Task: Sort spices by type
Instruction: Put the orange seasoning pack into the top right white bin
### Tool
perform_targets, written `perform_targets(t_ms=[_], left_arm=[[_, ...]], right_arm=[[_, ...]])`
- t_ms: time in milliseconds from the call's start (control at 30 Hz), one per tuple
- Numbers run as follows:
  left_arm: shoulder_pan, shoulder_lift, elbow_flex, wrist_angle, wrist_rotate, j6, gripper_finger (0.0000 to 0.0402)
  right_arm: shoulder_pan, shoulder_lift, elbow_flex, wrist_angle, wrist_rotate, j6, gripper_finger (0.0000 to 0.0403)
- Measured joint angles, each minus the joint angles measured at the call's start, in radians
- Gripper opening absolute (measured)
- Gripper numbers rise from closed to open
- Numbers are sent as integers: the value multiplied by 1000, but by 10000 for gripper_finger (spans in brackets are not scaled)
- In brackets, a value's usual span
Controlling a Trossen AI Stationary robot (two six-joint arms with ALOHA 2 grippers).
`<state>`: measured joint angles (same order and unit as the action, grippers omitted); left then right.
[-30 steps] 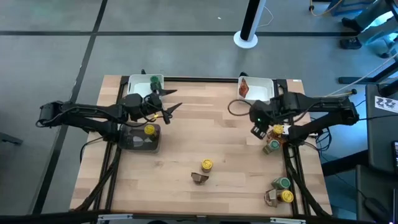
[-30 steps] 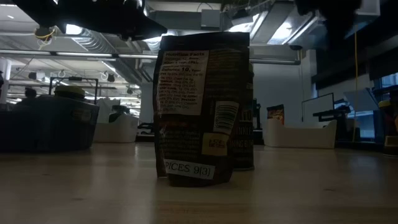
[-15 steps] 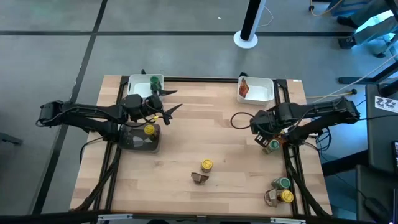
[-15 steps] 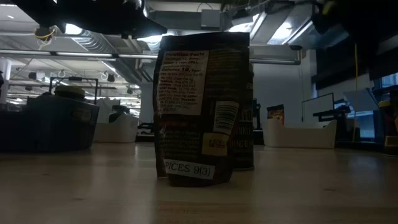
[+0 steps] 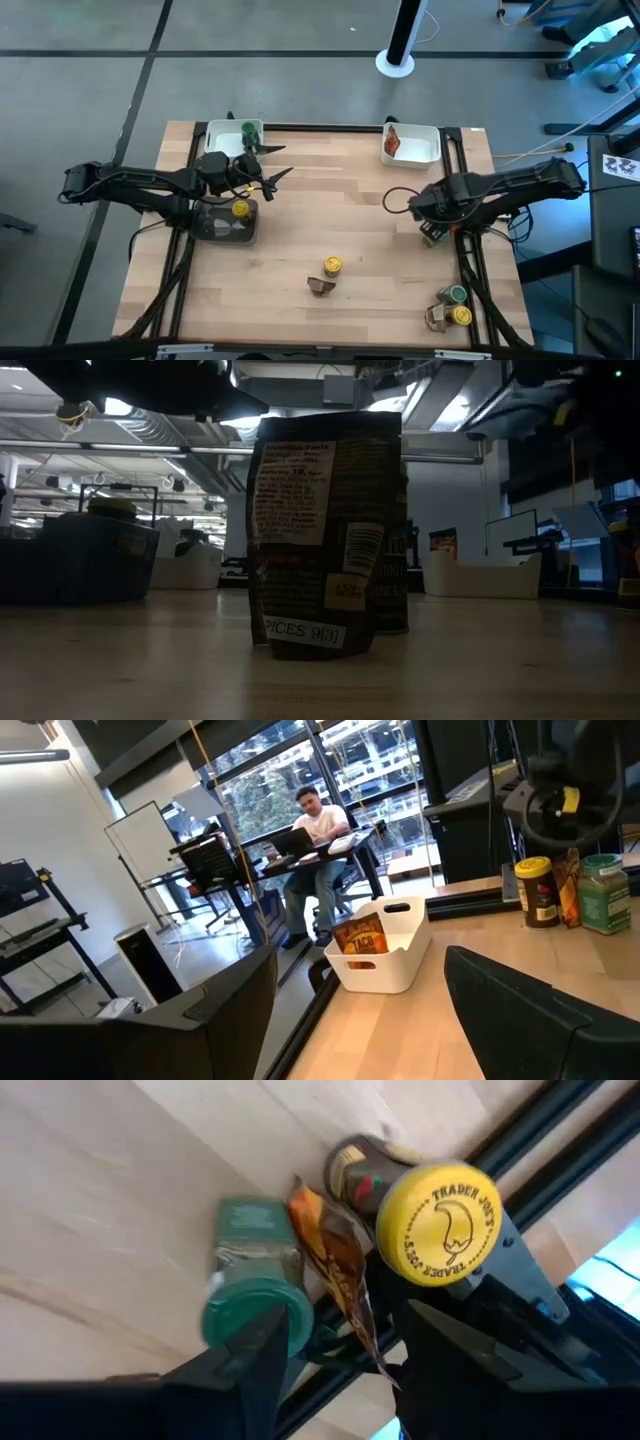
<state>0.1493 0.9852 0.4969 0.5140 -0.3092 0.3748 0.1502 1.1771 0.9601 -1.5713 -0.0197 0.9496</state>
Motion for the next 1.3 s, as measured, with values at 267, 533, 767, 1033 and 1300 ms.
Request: perform_targets(t_ms=[267, 533, 767, 1033, 1300], left_arm=[[0, 0, 0, 0, 0, 0, 276], [0, 0, 0, 0, 0, 0, 276], [0, 0, 0, 0, 0, 0, 276], [0, 0, 0, -1, 0, 0, 276], [0, 0, 0, -1, 0, 0, 276]], right_arm=[[0, 7, -55, -1, -36, 15, 176], [0, 7, -55, 8, -36, 17, 86], [0, 22, -55, 52, -26, 15, 56], [0, 83, -55, 50, 6, -40, 56], [0, 105, -55, 52, 34, -112, 33]])
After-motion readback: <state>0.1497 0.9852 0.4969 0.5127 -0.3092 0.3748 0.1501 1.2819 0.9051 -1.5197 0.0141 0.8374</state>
